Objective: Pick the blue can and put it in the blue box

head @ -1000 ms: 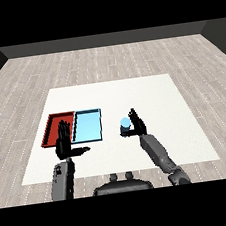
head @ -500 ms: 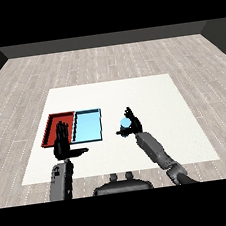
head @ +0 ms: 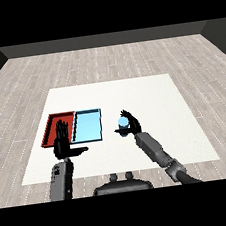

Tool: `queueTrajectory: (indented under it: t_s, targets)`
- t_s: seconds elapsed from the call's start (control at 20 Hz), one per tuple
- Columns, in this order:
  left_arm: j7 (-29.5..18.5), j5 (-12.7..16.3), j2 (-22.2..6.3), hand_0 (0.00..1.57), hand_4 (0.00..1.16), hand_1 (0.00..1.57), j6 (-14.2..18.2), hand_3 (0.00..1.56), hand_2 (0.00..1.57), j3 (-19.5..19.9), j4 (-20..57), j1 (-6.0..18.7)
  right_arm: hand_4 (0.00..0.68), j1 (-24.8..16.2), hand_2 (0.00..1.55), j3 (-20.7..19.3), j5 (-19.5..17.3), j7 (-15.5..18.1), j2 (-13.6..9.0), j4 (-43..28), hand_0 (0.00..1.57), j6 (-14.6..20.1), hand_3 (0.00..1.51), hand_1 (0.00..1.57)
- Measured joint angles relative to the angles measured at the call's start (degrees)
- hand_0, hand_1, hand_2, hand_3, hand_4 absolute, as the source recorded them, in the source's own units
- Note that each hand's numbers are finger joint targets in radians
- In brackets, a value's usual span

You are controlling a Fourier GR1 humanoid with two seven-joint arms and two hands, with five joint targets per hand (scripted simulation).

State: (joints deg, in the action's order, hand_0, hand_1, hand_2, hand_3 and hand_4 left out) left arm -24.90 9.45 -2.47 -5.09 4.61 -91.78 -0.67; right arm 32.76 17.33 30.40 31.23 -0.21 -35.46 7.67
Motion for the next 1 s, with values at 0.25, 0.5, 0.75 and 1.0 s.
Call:
queueTrajectory:
  t_s: [0.25,0.5,0.75,1.0]
  targets:
    - [-0.41,-0.05,0.46,0.00,0.00,0.00,-0.09,0.00,0.00,-0.52,-1.74,-1.93,0.678,1.97,1.49,1.25,-1.39,-2.43,0.15,1.83,1.56,4.79,1.44,1.56]
    - [0.04,0.39,0.34,0.00,0.00,0.00,-0.28,0.00,0.00,-0.27,0.03,0.36,0.662,2.58,1.47,1.15,-2.82,-3.65,0.14,1.18,1.54,6.42,1.42,1.54]
    - [-0.78,-0.53,0.14,0.00,0.00,0.00,-0.74,0.00,0.00,-0.74,2.72,1.55,0.652,3.03,1.45,0.36,-5.36,-3.64,-0.24,-1.19,1.49,6.91,1.41,1.49]
    - [0.37,-3.96,1.55,0.00,0.00,0.00,1.47,0.00,0.00,-4.08,3.75,2.54,0.652,2.20,1.46,0.05,-7.99,-5.16,-1.20,-6.95,1.49,6.94,1.41,1.49]
